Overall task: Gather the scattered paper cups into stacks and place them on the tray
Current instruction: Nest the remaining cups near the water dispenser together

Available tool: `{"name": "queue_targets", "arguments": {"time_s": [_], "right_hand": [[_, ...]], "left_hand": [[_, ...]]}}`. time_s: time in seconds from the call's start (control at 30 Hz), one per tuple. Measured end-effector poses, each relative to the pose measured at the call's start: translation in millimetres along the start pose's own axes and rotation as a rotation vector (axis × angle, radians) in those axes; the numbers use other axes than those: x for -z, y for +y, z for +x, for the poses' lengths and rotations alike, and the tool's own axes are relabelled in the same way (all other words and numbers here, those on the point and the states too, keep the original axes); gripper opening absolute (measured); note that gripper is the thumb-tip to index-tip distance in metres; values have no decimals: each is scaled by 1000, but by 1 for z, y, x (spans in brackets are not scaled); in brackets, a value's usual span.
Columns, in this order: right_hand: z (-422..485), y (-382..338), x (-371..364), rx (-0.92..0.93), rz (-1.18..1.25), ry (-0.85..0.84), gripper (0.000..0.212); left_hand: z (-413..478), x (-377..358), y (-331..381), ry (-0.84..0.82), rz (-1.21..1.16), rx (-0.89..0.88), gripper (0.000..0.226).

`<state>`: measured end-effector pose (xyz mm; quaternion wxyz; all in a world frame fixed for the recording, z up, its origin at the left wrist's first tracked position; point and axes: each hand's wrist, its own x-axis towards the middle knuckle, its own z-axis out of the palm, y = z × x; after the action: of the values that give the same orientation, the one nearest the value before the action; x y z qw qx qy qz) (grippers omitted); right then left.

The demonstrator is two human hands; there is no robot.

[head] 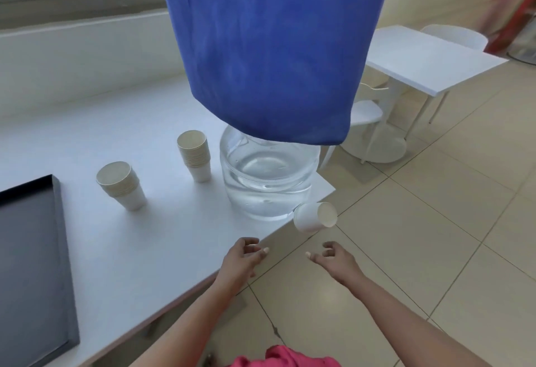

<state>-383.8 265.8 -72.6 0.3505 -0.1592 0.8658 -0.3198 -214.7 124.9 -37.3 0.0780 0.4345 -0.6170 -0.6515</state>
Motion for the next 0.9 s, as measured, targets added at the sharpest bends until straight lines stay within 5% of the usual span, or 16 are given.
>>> {"name": "queue_targets", "arguments": {"time_s": [0.23, 0.43, 0.7, 0.9], "right_hand": [[9, -14, 21, 197, 257, 181, 101], [21, -30, 24, 286, 214, 209, 88], [28, -32, 26, 344, 90, 197, 67], [27, -32, 28, 367, 55, 216, 63]], "left_hand": [[0, -34, 7, -62, -41, 27, 29], [10, -48, 18, -11, -71, 34, 47], [22, -46, 52, 99, -660, 33, 65], [23, -48, 58, 95, -790, 44, 77]]}}
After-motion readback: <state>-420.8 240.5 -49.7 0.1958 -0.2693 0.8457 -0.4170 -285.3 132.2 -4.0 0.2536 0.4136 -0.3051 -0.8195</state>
